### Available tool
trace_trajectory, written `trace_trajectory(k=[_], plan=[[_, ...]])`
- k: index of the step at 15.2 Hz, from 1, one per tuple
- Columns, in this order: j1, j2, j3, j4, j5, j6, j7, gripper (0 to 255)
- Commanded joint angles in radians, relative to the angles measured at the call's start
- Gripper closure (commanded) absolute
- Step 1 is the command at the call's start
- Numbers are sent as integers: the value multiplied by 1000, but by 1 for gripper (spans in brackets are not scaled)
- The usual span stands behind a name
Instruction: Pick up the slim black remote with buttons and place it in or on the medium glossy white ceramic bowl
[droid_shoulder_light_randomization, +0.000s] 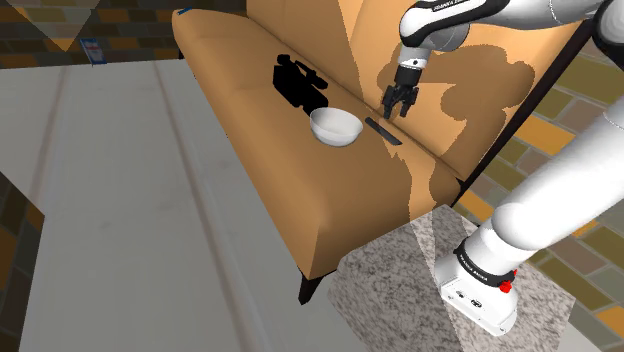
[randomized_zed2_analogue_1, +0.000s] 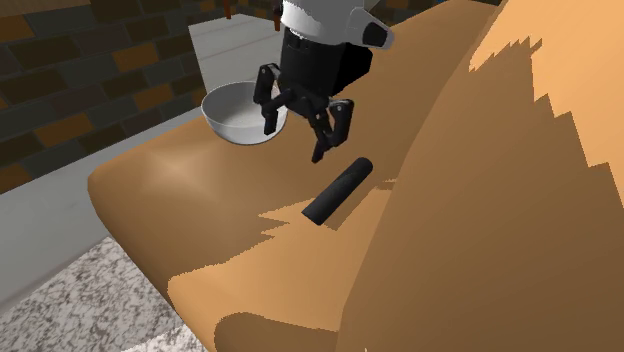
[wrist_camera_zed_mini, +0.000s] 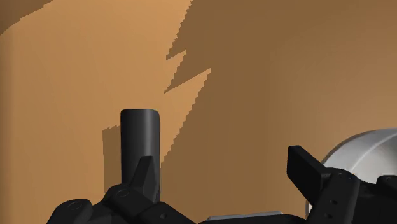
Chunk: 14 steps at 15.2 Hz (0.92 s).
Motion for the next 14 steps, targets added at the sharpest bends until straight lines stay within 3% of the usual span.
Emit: trace_trajectory(k=[1,8,14], plan=[[-13,82,-16,51,21,11,-26,0],[-77,355,-45,268,97,-1,-102,0],[-72,368,-39,203,108,76,-109,0]])
